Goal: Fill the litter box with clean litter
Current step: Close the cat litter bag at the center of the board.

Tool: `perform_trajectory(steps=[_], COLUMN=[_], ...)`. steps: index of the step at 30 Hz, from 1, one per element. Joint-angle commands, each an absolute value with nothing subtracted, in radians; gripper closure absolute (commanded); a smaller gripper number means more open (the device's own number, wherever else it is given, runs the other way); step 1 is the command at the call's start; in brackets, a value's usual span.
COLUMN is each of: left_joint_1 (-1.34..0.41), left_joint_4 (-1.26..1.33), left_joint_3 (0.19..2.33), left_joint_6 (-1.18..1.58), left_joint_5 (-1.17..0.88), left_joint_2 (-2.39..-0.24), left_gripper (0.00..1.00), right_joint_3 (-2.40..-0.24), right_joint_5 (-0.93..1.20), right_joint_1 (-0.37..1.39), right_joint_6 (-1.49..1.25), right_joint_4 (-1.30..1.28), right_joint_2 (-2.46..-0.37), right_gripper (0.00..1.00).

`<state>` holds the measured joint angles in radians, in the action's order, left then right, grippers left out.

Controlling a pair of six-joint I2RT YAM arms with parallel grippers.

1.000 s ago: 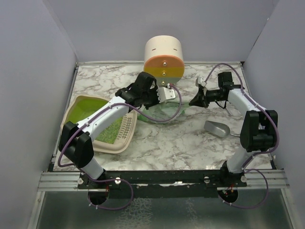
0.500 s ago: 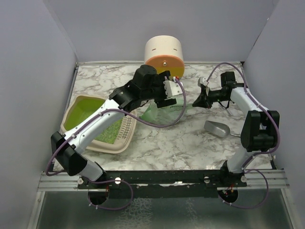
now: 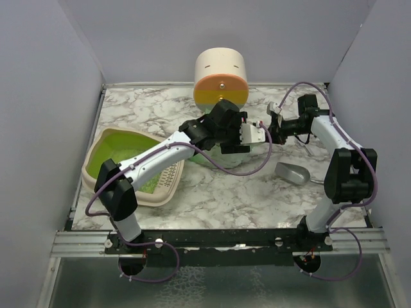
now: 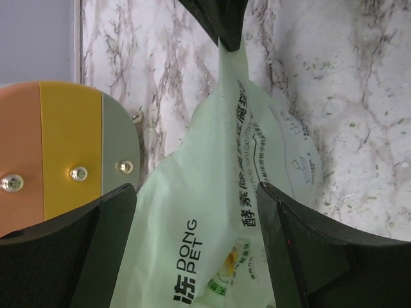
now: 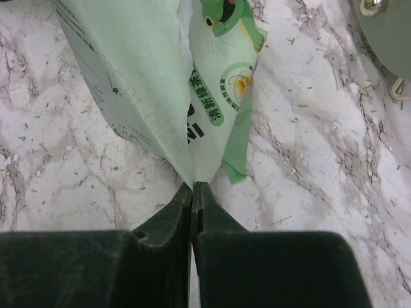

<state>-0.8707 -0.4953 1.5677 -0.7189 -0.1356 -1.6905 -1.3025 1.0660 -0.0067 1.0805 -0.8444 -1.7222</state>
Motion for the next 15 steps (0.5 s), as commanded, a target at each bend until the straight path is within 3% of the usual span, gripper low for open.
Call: perform_trajectory(steps=[1,15], left_joint_1=[-0.865,-0.853], left_joint_4=[-0.527,-0.61], left_joint_3=[1.637,1.579], left_joint_6=[-0.784,-0.733], left_joint_5=[-0.069,-0.096], left_joint_2=[-1.728,-1.754], left_gripper=[0.21,0.29], right_joint_3=[-1.32,-1.33], right_joint_5=[1.047,1.037], right_joint_1=[-0.023,-0.023], right_joint_6=[1.111,1.085], right_joint_4=[-0.867,-0.844], right_joint_2=[-1.709,-1.711], right_gripper=[0.99,0.99])
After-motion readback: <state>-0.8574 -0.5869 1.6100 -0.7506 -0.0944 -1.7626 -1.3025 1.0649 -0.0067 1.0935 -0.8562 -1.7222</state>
